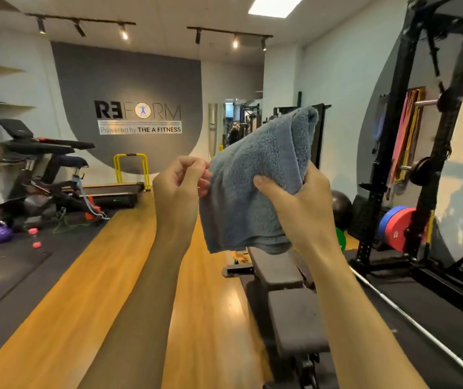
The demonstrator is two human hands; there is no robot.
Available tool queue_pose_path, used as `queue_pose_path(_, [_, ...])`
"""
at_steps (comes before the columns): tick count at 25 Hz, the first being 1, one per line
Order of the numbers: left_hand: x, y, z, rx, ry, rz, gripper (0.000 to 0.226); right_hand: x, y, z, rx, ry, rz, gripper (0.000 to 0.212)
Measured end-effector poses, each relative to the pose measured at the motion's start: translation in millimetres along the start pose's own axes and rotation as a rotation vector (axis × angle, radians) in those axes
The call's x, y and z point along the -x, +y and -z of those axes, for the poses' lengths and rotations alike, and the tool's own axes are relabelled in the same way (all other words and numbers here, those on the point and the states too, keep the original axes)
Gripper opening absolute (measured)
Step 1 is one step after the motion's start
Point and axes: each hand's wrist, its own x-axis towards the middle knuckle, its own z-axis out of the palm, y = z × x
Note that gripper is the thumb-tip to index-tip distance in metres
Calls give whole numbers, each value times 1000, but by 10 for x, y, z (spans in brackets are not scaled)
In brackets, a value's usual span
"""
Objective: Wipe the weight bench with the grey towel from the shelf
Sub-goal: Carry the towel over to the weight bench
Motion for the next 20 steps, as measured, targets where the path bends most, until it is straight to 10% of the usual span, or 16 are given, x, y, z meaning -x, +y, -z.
queue_pose_path(20, [-5504, -5347, 67, 191, -369, 88, 8, -3995, 4445, -3569, 318, 313, 9, 21])
